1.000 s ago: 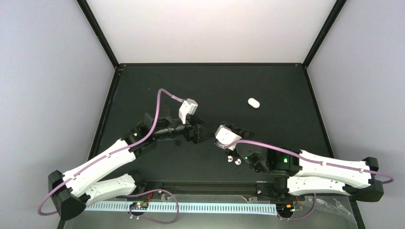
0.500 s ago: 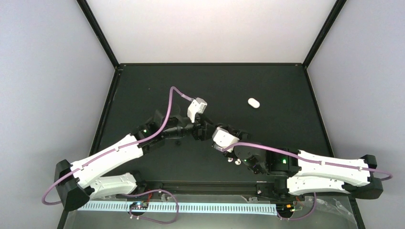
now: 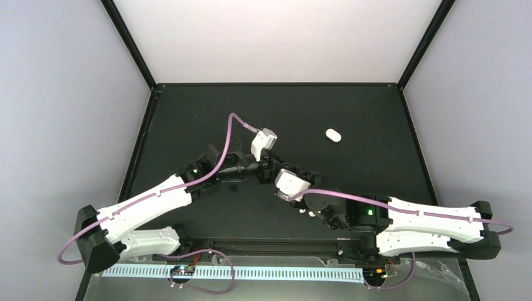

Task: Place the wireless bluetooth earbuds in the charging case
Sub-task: Pick up the charging case at the center of the board.

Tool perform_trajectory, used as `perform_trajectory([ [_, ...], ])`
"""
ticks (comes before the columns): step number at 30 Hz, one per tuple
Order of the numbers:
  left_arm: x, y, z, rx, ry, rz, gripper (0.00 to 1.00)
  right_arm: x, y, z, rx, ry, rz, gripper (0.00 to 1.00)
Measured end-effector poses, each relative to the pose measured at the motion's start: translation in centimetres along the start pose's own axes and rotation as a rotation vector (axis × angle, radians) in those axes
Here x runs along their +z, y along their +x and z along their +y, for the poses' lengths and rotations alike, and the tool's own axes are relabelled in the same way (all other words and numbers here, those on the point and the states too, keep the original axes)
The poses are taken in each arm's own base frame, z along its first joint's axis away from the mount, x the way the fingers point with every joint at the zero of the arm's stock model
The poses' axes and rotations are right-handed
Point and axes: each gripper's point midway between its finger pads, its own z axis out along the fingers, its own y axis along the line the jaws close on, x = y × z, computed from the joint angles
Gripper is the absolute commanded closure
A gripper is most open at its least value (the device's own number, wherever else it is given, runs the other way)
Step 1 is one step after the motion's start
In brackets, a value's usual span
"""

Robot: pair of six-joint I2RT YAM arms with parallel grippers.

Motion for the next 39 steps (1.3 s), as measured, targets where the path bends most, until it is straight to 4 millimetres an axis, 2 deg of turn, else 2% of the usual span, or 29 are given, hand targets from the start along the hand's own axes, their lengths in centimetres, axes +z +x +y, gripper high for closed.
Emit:
perform_trajectory([
  [13,0.2,0.4,-0.5,-0.016,0.027,0.018,0.43,-0.1,-0.3,-0.4,0.007,0.018,-0.013,0.72],
  [20,0.2,0.5,-0.8,-0.040,0.051,0.019,0.52,-0.3,-0.4,-0.6,0.011,0.022,-0.018,0.72],
  [30,0.1,0.4,-1.2,-0.050,0.070,0.011,0.73,-0.3,-0.4,-0.7,0.011,0.027,-0.016,0.72],
  [33,0.0,0.4,-1.4,-0.050,0.077,0.008,0.76,-0.3,-0.4,-0.6,0.010,0.026,-0.016,0.70],
  [36,-0.1,0.4,-1.5,-0.046,0.079,0.003,0.80,-0.3,-0.4,-0.7,0.013,0.026,-0.017,0.66],
  [39,-0.2,0.3,-1.5,-0.045,0.080,-0.001,0.86,-0.3,-0.5,-0.6,0.018,0.026,-0.020,0.57],
])
